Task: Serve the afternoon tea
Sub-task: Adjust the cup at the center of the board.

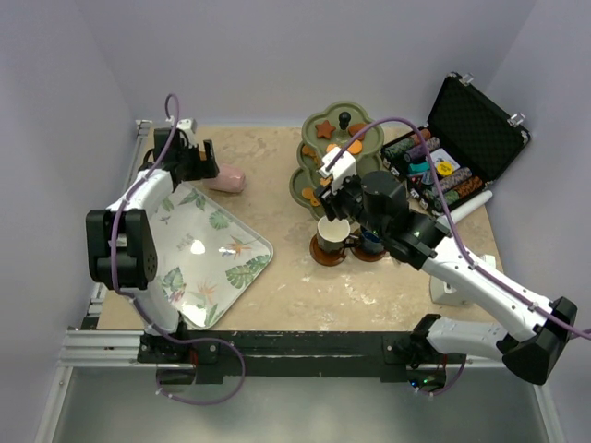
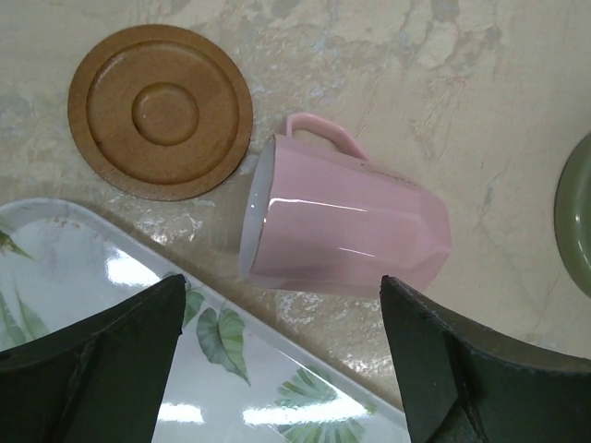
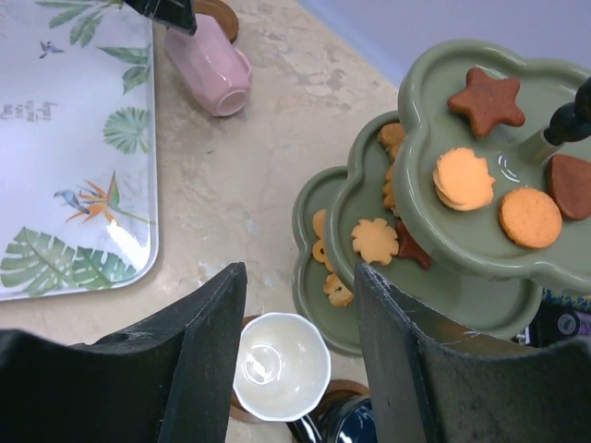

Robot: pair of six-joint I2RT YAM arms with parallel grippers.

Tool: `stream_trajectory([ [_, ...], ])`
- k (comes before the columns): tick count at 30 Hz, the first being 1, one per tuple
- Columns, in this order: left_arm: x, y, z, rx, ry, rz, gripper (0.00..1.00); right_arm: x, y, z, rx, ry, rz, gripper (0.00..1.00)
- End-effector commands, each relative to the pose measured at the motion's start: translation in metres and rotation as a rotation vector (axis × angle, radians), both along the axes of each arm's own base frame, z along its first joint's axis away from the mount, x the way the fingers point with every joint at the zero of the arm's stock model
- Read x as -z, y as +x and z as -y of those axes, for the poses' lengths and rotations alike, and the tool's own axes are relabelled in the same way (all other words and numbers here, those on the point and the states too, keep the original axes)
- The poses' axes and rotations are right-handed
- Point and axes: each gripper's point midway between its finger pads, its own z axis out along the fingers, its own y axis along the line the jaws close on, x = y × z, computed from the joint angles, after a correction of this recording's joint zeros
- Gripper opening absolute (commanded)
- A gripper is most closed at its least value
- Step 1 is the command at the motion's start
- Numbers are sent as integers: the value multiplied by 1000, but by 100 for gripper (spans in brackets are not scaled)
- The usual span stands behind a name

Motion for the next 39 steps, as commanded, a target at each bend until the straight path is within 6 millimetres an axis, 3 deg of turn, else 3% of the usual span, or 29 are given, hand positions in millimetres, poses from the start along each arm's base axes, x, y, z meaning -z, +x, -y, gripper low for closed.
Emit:
stream_trajectory([
  [1,-13,18,12,101,-89,45,90,-2,3,-6,-37,-1,39,54],
  [5,6,26,25,169,-137,21,86,8,5,-12,-50,-13,17,54],
  [10,22,29,32,206,-171,-2,66,15,5,-15,-58,-16,6,54],
  [16,9,22,48,272,-237,45,28,27,7,-17,-55,-35,-16,54],
  [18,-1,21,52,289,-246,79,9,29,8,-16,-49,-40,-20,54],
  [20,-13,18,60,311,-235,109,0,30,8,-17,-50,-41,-21,54],
  [24,-38,13,91,369,-123,163,0,29,8,-15,-41,-40,-16,54],
  [29,-48,2,124,398,-15,128,0,28,8,-12,-32,-37,-12,54],
  [34,-43,-7,142,388,133,-4,0,30,8,-12,-35,-36,-13,54],
  [39,-29,-32,183,519,247,-113,0,34,9,-15,-36,-41,-21,54],
])
